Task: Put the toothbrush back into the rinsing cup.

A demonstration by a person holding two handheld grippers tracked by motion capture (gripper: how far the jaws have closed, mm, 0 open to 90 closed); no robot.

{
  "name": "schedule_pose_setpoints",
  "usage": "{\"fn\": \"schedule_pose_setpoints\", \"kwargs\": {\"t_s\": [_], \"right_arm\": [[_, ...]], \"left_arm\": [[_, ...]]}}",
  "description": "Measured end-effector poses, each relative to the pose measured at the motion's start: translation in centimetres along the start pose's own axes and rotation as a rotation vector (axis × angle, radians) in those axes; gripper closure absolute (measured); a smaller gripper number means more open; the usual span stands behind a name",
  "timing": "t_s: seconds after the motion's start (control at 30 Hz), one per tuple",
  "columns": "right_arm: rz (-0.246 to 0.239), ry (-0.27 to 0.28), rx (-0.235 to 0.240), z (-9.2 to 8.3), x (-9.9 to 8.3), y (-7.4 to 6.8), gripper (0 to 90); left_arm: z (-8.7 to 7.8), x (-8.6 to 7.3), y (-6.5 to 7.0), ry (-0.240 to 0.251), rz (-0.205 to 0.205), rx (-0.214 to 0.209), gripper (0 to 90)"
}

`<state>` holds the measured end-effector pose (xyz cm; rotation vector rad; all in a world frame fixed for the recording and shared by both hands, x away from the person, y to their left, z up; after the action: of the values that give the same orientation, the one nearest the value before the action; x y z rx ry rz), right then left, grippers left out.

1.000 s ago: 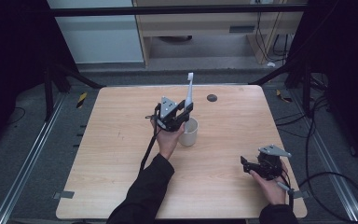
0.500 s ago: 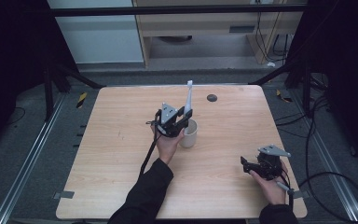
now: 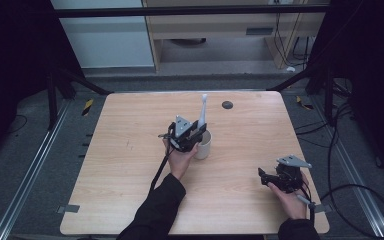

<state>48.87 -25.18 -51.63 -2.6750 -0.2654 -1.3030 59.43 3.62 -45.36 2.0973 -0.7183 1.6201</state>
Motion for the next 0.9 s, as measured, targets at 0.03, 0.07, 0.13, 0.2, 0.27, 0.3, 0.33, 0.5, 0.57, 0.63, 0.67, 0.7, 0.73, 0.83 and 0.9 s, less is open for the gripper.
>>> {"fn": "schedule_pose_setpoints", "kwargs": {"t_s": [0.03, 0.07, 0.13, 0.2, 0.27, 0.3, 0.33, 0.5, 0.57, 0.63, 0.67, 0.7, 0.73, 0.83, 0.9], "right_arm": [[0.004, 0.001, 0.003, -0.1, 0.0, 0.0, 17.6], [0.006, 0.001, 0.002, -0.1, 0.0, 0.0, 17.5], [0.003, 0.001, 0.0, 0.0, 0.0, 0.0, 17.6], [0.003, 0.0, 0.0, 0.0, 0.0, 0.0, 17.5], [0.001, 0.001, 0.001, 0.0, 0.0, 0.0, 17.5], [0.001, 0.001, 0.001, 0.0, 0.0, 0.0, 17.5], [0.002, 0.002, 0.002, 0.0, 0.0, 0.0, 17.5], [0.005, 0.001, 0.003, -0.1, 0.0, 0.0, 17.4], [0.005, 0.001, 0.003, -0.1, 0.0, -0.1, 17.4], [0.004, 0.001, 0.001, -0.1, 0.0, -0.1, 17.3], [0.006, 0.0, 0.002, -0.1, 0.0, -0.1, 17.3], [0.009, 0.001, 0.002, -0.1, 0.1, -0.1, 17.3], [0.011, 0.002, 0.003, -0.1, 0.1, -0.2, 17.3], [0.007, 0.004, 0.001, -0.1, 0.1, -0.1, 17.2], [0.004, 0.004, 0.001, -0.1, 0.1, -0.2, 17.2]], "left_arm": [[0.0, -0.1, -0.1, -0.006, 0.006, 0.006, 66.3], [0.0, -0.2, 0.0, -0.011, 0.005, 0.0, 66.3], [0.1, -0.4, -0.1, -0.022, 0.009, 0.0, 66.3], [0.0, -0.6, -0.1, -0.029, 0.011, 0.002, 66.3], [0.0, -0.7, -0.2, -0.037, 0.017, 0.007, 66.2], [0.0, -0.7, -0.1, -0.037, 0.017, 0.004, 66.2], [0.0, -0.8, -0.1, -0.04, 0.017, 0.002, 66.2], [0.0, -1.1, -0.1, -0.052, 0.026, -0.002, 66.2], [-0.1, -1.1, -0.1, -0.054, 0.027, 0.0, 66.1], [-0.1, -1.1, -0.1, -0.053, 0.027, 0.0, 66.0], [-0.2, -1.1, -0.1, -0.048, 0.027, -0.002, 65.7], [-0.2, -1.0, -0.1, -0.047, 0.026, -0.004, 64.2], [-0.3, -1.0, -0.2, -0.046, 0.026, -0.005, 63.3], [-0.5, -0.9, -0.2, -0.047, 0.039, -0.005, 61.0], [-0.8, -0.8, -0.2, -0.049, 0.041, -0.006, 59.9]]}}
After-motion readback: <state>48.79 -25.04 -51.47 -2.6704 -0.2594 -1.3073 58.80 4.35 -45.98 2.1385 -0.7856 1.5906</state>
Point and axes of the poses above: each handheld gripper's, and its own axes: z roughly forward along the jaws, x roughly out of its top, y roughly to its right, the point moved 5 cm from there along z, roughly forward along the jaws, and after that the axes turned 4 degrees about z, right-handed, at the moved point
